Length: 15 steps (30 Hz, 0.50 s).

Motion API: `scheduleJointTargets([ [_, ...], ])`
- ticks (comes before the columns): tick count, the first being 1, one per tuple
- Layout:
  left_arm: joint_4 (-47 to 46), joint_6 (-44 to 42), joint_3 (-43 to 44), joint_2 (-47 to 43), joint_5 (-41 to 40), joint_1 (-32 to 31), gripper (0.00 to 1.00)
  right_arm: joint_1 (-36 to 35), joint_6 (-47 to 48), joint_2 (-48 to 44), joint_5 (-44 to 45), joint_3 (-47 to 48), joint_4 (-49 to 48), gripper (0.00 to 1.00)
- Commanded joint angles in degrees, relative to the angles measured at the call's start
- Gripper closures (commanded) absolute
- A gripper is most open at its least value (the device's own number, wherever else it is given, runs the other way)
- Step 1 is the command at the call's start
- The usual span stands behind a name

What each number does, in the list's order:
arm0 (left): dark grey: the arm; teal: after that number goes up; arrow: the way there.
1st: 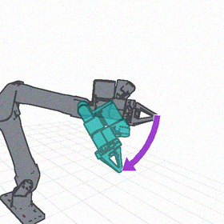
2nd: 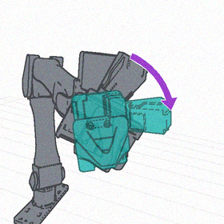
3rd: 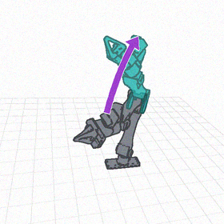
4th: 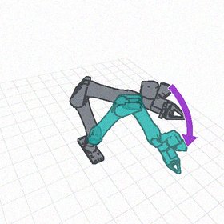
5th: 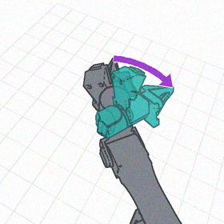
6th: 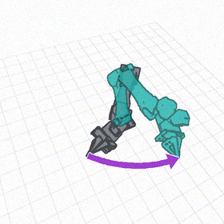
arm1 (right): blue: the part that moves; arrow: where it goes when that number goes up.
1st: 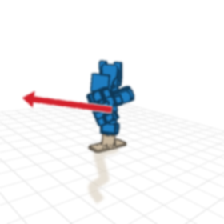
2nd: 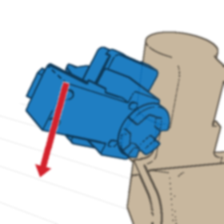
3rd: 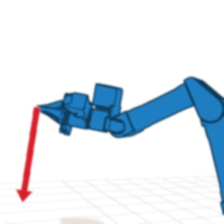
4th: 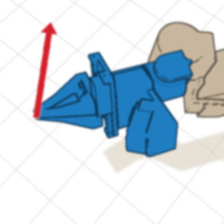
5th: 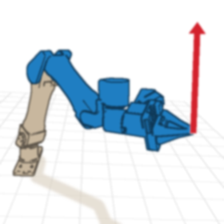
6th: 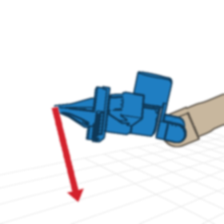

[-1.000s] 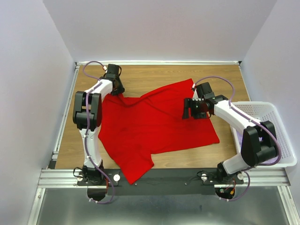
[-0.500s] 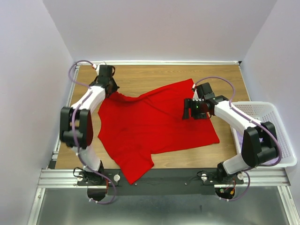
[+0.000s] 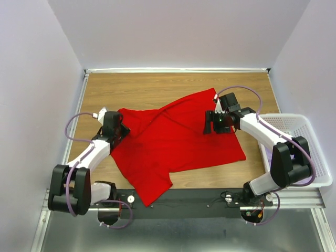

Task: Fold and stack the t-shirts
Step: Flatten the tshirt out

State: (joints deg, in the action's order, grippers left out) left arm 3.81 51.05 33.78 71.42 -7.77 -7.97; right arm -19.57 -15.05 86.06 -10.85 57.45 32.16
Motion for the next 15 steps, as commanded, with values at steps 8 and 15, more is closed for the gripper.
scheduleJointTargets([
  [8, -2.3, -5.5, -1.3, -8.2, 2.7, -3.3, 0.30, -0.7, 1.1, 1.6, -4.4, 0.5, -2.6, 0.21],
  [15, -2.7, -25.4, 11.6, 10.0, 11.0, -4.6, 0.28, -1.1, 1.2, 2.4, -5.3, 0.8, -2.9, 0.21],
])
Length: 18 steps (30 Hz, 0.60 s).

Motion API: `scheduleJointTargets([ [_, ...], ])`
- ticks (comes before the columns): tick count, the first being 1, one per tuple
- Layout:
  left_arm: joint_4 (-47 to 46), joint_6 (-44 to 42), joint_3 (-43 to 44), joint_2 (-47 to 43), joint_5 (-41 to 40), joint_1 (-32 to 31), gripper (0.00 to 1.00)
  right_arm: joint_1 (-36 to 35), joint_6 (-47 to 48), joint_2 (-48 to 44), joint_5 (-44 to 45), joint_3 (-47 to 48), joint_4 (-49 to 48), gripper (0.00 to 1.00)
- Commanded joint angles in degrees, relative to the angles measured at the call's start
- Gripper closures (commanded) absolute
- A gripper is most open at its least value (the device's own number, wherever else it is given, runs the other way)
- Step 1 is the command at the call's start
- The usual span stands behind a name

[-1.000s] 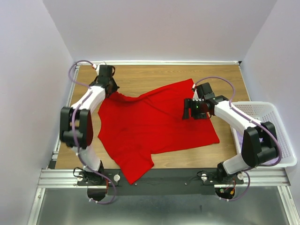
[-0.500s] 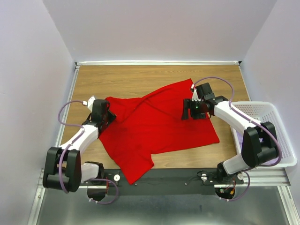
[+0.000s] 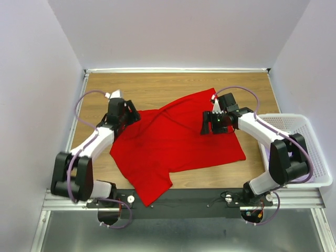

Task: Fold and stack the t-shirts
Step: Flatten the tshirt out

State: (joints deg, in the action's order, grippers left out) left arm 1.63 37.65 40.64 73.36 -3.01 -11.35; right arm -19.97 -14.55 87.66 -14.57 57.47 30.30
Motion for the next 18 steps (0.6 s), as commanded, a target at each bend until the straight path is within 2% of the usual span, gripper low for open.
scheduleJointTargets([
  [1, -0.5, -12.9, 5.8, 10.1, 7.6, -1.5, 0.28, -0.7, 0.6, 0.8, -1.6, 0.8, -1.1, 0.21],
  [5, -0.7, -15.8, 9.9, 18.8, 12.8, -2.5, 0.28, -1.0, 0.5, 0.2, -1.4, 0.7, -1.0, 0.21],
  [9, -1.4, -16.8, 12.4, 24.1, 14.4, -3.5, 0.28, -1.0, 0.4, -0.8, -0.9, 0.0, -1.0, 0.21],
  [15, -0.8, -17.1, 15.2, 26.7, 17.9, -6.0, 0.31, -1.0, -0.1, -2.0, -0.6, -1.0, -1.0, 0.21],
  [18, 0.7, -16.2, 15.3, 24.8, 19.2, -8.0, 0.34, -1.0, -0.2, -2.4, -0.2, -1.3, -1.0, 0.21],
])
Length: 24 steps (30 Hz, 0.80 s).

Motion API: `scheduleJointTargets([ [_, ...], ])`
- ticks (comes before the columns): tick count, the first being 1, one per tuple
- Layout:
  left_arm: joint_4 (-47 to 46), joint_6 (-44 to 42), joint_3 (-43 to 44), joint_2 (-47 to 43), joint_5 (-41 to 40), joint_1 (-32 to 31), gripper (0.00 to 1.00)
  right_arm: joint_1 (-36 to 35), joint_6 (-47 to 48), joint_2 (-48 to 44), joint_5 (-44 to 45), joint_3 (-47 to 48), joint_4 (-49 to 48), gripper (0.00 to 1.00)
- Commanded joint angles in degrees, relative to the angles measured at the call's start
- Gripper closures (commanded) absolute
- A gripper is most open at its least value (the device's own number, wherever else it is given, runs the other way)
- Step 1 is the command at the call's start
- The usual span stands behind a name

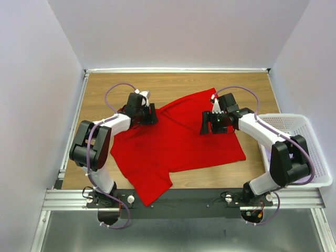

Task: Fold and stack the t-shirts
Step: Flatten the tshirt out

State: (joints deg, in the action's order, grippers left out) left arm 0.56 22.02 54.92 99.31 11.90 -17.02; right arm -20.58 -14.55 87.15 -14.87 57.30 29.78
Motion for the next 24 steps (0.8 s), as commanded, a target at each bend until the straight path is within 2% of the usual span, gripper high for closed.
scheduleJointTargets([
  [1, 1.8, -0.1, 0.8, -2.6, 4.4, -2.9, 0.34, -0.3, -0.4, -1.9, 0.3, -1.1, -0.5, 0.21],
  [9, 2.4, 2.9, -1.5, -3.2, 7.8, -7.4, 0.36, -0.5, -0.4, -0.1, -0.4, 0.4, -0.7, 0.21],
  [11, 2.0, 5.2, -3.1, -5.2, 6.8, -7.3, 0.36, -0.8, 0.0, 0.5, -0.7, 0.9, -0.7, 0.21],
  [13, 1.8, 7.3, -4.6, -8.5, 2.6, -7.2, 0.36, -1.0, -0.1, 0.8, -1.1, 1.6, -0.7, 0.21],
  [16, 2.9, 13.5, -7.7, -13.4, -1.9, -4.7, 0.37, -2.4, 0.5, 2.3, -1.9, 3.0, -1.0, 0.21],
  [18, 3.4, 17.8, -10.0, -16.3, -3.9, -0.7, 0.38, -4.5, 0.7, 3.4, -1.3, 4.0, -1.1, 0.21],
  [22, 5.3, 20.3, -16.5, -25.3, -9.5, 6.5, 0.39, -7.5, -1.3, 6.8, -1.9, 7.0, -3.8, 0.21],
  [24, 6.7, 19.6, -17.5, -27.0, -11.1, 10.3, 0.40, -8.6, -4.2, 9.2, -2.7, 9.2, -5.7, 0.22],
])
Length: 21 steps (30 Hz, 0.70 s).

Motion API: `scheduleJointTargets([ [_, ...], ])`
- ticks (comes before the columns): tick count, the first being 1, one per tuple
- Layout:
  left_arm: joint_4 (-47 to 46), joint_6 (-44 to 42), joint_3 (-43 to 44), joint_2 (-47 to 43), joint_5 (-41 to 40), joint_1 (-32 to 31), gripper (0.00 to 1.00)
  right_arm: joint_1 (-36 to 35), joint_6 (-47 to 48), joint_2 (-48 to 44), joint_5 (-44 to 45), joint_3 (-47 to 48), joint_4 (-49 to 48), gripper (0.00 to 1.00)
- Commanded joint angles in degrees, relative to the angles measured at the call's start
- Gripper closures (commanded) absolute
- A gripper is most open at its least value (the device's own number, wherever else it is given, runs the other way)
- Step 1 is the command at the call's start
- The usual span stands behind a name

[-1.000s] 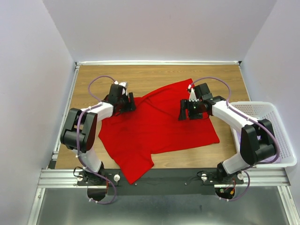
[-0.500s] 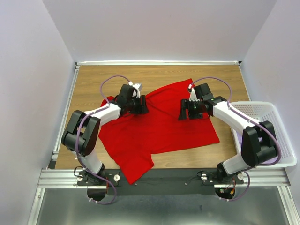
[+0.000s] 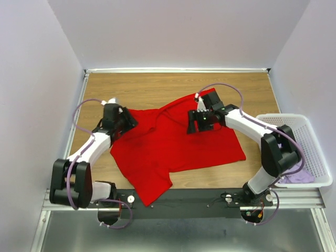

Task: Fold and stack the t-shirts
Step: Flatten the tshirt out

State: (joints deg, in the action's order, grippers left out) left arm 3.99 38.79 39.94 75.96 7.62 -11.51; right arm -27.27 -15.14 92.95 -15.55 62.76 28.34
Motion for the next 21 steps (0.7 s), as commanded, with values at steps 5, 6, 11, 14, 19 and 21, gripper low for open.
scheduleJointTargets([
  [5, 4.0, -1.4, -4.7, -4.4, -7.2, 10.1, 0.41, -5.4, -14.4, 10.2, -7.4, 9.0, -12.8, 0.24],
  [6, 3.7, -1.9, -5.0, -4.2, -7.2, 10.8, 0.41, -5.9, -16.3, 11.5, -7.7, 9.0, -13.8, 0.25],
  [11, 1.8, -3.2, -4.4, -0.3, -6.4, 13.4, 0.44, -8.4, -27.5, 19.1, -9.4, 12.8, -22.7, 0.30],
  [14, 1.9, -3.5, -3.0, 2.3, -4.4, 13.4, 0.49, -9.6, -31.2, 22.9, -9.1, 14.8, -26.1, 0.32],
  [19, 2.2, -4.6, -2.8, 3.7, -4.6, 13.4, 0.51, -11.3, -38.4, 27.1, -8.4, 16.5, -31.6, 0.34],
  [21, 2.4, -4.9, -2.6, 4.2, -4.1, 13.4, 0.51, -11.6, -40.6, 29.3, -8.5, 17.0, -32.6, 0.35],
])
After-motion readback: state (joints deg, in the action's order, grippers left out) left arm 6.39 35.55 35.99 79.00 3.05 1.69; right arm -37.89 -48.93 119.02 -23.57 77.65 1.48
